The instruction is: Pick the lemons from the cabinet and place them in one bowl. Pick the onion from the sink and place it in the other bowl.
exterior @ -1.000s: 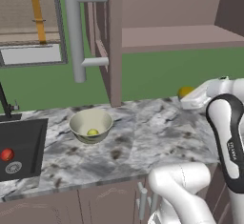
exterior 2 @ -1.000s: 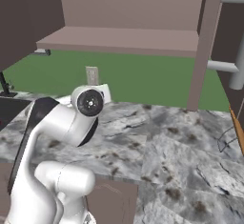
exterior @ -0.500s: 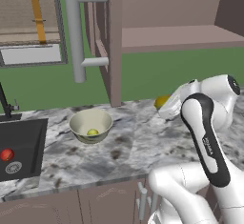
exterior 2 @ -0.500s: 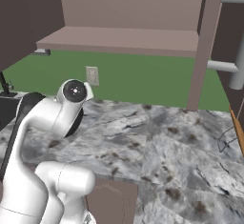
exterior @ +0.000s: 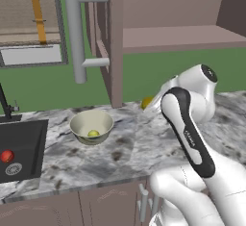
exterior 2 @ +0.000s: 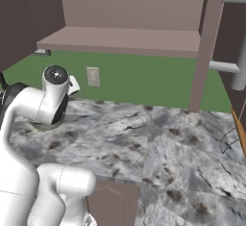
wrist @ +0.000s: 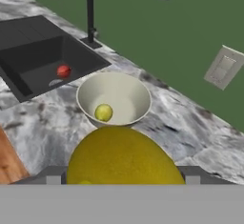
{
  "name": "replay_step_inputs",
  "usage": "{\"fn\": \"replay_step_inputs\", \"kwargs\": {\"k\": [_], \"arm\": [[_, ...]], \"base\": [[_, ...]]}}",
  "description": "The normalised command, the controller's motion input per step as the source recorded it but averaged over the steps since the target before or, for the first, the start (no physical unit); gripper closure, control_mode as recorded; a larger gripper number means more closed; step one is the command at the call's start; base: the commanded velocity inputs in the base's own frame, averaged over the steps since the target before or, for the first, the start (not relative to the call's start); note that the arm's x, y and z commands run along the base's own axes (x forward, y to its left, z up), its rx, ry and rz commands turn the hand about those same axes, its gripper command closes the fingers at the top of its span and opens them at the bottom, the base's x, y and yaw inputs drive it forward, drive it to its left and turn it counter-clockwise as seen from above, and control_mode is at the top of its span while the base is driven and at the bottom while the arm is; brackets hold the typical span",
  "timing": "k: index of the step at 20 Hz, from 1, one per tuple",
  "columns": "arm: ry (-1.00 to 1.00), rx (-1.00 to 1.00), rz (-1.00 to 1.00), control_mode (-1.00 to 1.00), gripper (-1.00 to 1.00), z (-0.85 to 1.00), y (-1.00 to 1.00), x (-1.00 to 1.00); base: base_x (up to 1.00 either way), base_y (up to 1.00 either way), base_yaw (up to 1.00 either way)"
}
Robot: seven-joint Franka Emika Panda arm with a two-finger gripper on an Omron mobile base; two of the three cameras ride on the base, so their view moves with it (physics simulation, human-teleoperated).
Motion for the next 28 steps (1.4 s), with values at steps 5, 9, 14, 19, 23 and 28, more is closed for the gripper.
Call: {"fn": "replay_step_inputs", "kwargs": {"k": [5,9,14,19,23,28], "arm": [[-0.01,-0.02,-0.05,-1.00,1.00,-0.20,0.36,0.17],[0.00,-0.01,-0.09,-1.00,1.00,-0.23,0.34,0.30],[0.01,-0.03,-0.06,-1.00,1.00,-0.34,0.35,0.37],[-0.03,-0.07,-0.01,-1.00,1.00,-0.38,0.31,0.53],[-0.05,-0.03,0.02,-1.00,1.00,-0.31,0.23,0.56],[0.01,0.00,-0.01,-1.00,1.00,-0.14,0.29,0.12]], "base": [[0.00,0.00,0.00],[0.00,0.00,0.00],[0.00,0.00,0.00],[0.00,0.00,0.00],[0.00,0.00,0.00],[0.00,0.00,0.00]]}}
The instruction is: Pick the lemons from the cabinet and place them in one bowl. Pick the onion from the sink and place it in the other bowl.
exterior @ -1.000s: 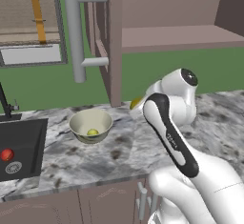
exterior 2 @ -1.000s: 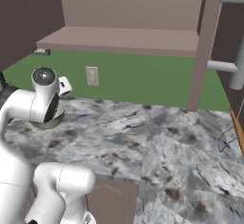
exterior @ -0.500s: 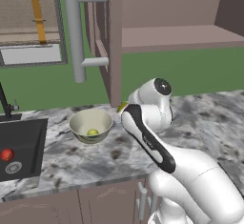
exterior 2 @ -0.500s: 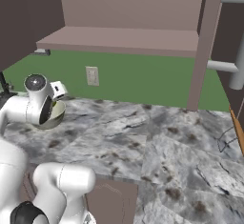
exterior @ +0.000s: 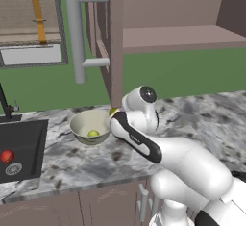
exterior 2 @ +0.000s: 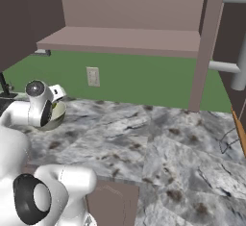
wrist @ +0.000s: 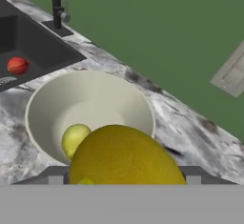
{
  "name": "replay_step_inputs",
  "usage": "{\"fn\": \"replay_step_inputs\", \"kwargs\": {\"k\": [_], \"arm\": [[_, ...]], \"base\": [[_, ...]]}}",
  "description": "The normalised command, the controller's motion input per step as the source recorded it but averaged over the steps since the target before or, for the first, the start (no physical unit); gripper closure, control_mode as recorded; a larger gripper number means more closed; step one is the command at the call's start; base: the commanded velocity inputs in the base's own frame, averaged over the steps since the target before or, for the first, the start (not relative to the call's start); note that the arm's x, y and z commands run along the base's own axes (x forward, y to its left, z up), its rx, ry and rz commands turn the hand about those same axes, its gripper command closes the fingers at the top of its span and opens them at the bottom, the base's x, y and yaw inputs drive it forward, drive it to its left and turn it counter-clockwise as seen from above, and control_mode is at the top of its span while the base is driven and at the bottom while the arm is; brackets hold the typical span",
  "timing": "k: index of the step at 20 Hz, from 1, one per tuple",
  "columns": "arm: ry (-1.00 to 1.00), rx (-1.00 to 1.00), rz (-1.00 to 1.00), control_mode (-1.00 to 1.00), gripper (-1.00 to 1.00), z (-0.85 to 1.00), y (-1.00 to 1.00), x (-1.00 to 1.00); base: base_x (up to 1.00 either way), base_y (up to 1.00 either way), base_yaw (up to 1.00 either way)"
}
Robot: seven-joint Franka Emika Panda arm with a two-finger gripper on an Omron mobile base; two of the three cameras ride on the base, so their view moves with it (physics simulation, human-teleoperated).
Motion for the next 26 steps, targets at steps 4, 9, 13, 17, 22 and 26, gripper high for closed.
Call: {"fn": "replay_step_inputs", "kwargs": {"k": [4,9,13,17,22,26], "arm": [[0.03,0.00,-0.01,-1.00,1.00,-0.11,0.13,-0.03],[0.02,0.00,0.00,-1.00,1.00,-0.13,0.12,0.02],[0.01,0.00,0.04,-1.00,1.00,-0.20,0.31,0.21],[0.03,0.00,0.04,-1.00,1.00,-0.26,0.31,0.27],[0.00,0.00,0.04,-1.00,-1.00,-0.31,0.08,0.15],[-0.02,0.00,0.04,-1.00,-1.00,-0.04,0.00,0.24]], "base": [[0.00,0.00,0.00],[0.00,0.00,0.00],[0.00,0.00,0.00],[0.00,0.00,0.00],[0.00,0.00,0.00],[0.00,0.00,0.00]]}}
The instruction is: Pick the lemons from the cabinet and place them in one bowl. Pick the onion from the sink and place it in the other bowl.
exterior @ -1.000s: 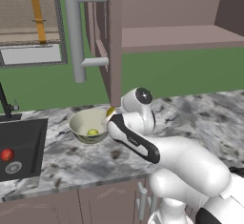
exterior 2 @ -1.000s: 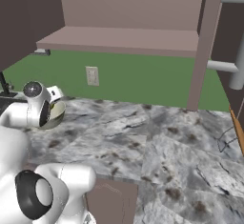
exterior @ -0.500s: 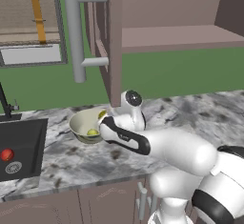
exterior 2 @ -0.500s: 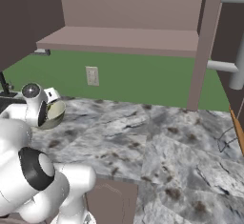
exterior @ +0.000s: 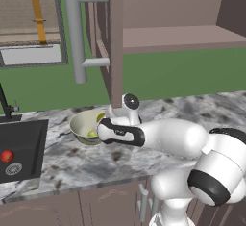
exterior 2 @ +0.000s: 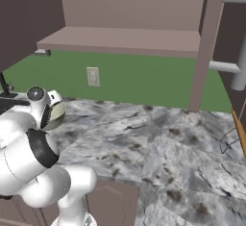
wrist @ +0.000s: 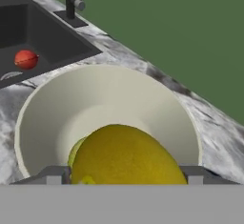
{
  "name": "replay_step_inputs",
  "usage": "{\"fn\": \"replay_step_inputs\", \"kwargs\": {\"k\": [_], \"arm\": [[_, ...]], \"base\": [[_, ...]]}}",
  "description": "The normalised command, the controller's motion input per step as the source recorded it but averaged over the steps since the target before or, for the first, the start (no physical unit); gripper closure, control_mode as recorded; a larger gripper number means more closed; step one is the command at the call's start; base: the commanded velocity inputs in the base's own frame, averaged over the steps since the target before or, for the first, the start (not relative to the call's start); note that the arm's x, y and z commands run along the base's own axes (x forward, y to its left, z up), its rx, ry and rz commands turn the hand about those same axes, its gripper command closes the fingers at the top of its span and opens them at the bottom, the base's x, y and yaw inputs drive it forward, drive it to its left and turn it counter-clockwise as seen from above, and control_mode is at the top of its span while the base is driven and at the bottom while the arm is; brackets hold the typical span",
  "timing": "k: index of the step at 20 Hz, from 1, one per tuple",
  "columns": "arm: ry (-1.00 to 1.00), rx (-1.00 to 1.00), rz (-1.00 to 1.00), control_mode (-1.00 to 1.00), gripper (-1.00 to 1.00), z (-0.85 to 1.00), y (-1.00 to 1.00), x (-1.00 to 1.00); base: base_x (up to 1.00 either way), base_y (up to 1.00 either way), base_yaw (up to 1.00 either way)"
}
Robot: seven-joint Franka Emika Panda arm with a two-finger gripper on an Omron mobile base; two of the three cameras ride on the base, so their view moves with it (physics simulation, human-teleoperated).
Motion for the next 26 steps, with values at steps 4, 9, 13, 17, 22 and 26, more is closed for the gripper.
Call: {"fn": "replay_step_inputs", "kwargs": {"k": [4,9,13,17,22,26], "arm": [[-0.02,0.00,0.00,-1.00,-1.00,0.00,0.00,0.10],[0.00,0.03,-0.01,-1.00,-1.00,0.08,0.01,0.03],[-0.04,0.06,-0.03,-1.00,-1.00,0.38,0.07,0.06],[0.00,0.02,-0.03,-1.00,-1.00,0.25,-0.17,-0.10],[0.00,0.05,-0.04,-1.00,-1.00,0.51,-0.36,-0.36],[0.02,0.07,-0.06,-1.00,-1.00,0.57,-0.19,-0.45]], "base": [[0.00,0.00,0.00],[0.00,0.00,0.00],[0.00,0.00,0.00],[0.00,0.00,0.00],[0.00,0.00,0.00],[0.00,0.00,0.00]]}}
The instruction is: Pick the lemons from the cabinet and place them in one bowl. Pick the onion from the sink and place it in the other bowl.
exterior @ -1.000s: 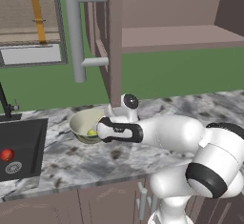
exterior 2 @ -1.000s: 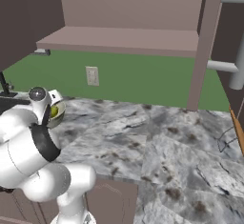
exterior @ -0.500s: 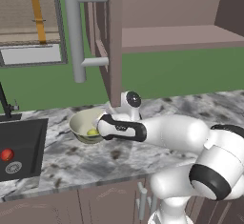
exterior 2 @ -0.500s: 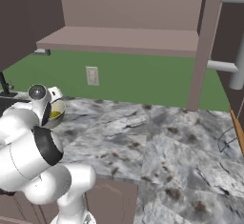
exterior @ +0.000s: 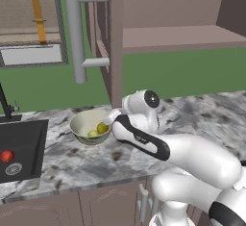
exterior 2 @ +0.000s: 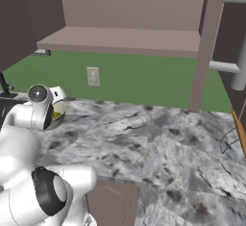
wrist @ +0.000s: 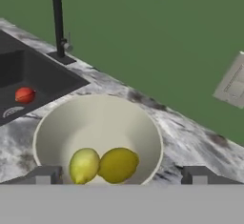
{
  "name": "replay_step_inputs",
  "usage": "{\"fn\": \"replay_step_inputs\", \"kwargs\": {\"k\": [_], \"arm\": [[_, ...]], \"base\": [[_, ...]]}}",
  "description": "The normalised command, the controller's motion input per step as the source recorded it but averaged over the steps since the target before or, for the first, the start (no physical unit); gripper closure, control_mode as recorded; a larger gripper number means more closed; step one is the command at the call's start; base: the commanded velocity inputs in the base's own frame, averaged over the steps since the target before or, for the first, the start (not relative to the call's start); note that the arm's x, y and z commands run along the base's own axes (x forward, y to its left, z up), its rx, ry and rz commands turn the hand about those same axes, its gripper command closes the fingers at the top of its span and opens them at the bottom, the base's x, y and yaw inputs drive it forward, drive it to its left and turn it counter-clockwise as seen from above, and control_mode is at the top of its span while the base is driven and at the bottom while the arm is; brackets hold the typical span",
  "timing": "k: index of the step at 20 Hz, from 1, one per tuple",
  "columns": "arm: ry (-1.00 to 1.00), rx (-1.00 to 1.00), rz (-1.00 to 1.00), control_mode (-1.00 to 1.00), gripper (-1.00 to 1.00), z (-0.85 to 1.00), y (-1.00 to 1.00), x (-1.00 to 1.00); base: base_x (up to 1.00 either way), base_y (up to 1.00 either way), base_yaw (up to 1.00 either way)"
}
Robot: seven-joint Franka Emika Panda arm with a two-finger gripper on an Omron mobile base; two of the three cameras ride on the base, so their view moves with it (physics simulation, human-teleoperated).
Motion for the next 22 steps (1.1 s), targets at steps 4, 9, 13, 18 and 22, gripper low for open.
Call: {"fn": "replay_step_inputs", "kwargs": {"k": [4,9,13,18,22], "arm": [[0.19,0.06,-0.12,-1.00,-1.00,0.23,-0.18,-0.49],[0.22,0.06,-0.17,-1.00,-1.00,0.28,-0.36,-0.42],[0.20,0.02,-0.14,-1.00,-1.00,0.22,-0.29,-0.30],[-0.01,0.00,-0.06,-1.00,-1.00,0.00,-0.16,-0.31],[-0.04,0.00,-0.15,-1.00,-1.00,0.13,-0.27,-0.51]], "base": [[0.00,0.00,0.00],[0.00,0.00,0.00],[0.00,0.00,0.00],[0.00,0.00,0.00],[0.00,0.00,0.00]]}}
